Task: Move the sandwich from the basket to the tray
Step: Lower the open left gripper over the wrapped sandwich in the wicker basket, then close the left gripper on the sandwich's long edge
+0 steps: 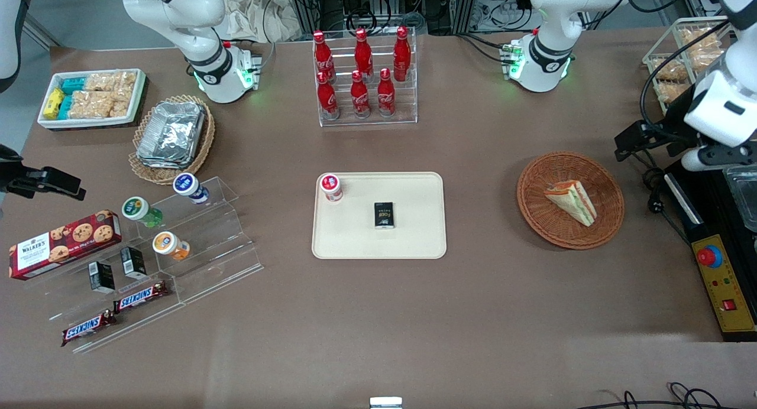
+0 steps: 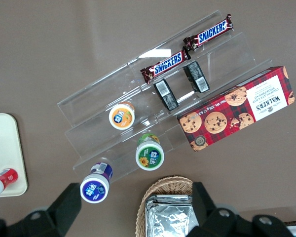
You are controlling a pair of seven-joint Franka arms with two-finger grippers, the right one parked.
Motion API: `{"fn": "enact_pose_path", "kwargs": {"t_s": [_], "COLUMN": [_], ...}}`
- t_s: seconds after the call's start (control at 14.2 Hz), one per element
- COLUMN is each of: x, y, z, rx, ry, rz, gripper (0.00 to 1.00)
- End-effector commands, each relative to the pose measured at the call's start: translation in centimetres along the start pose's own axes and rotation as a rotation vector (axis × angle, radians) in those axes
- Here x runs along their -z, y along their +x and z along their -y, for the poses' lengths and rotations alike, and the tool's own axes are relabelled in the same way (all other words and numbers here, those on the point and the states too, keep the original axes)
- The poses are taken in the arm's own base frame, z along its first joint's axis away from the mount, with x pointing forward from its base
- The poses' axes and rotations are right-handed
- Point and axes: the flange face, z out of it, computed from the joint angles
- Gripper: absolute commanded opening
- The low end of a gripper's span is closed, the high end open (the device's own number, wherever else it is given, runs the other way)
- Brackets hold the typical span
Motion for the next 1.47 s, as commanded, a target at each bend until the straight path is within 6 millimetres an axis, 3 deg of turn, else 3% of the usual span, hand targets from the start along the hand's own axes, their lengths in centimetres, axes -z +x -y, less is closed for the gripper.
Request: {"fn": "enact_pose_path", "kwargs": {"t_s": [0.0,0.21,0.35,0.7,0.98,1.4], "x": [-3.2,-8.9,-13.2,-22.0,-26.7,-32.2], "y": [-0.6,-1.5,-2.9,-3.7,-4.1,-5.2], "z": [0.8,1.7,3.8,4.4,4.8,5.4], "rx": [0.194,0.491,0.548,0.677,0.764,0.773], "ry": [0.001,0.007,-0.006,-0.025,-0.024,-0.038], "rz": [-0.017,-0.030,-0.070,-0.098,-0.084,-0.102], "gripper": [1.00,1.00,1.00,1.00,1.00,1.00]}}
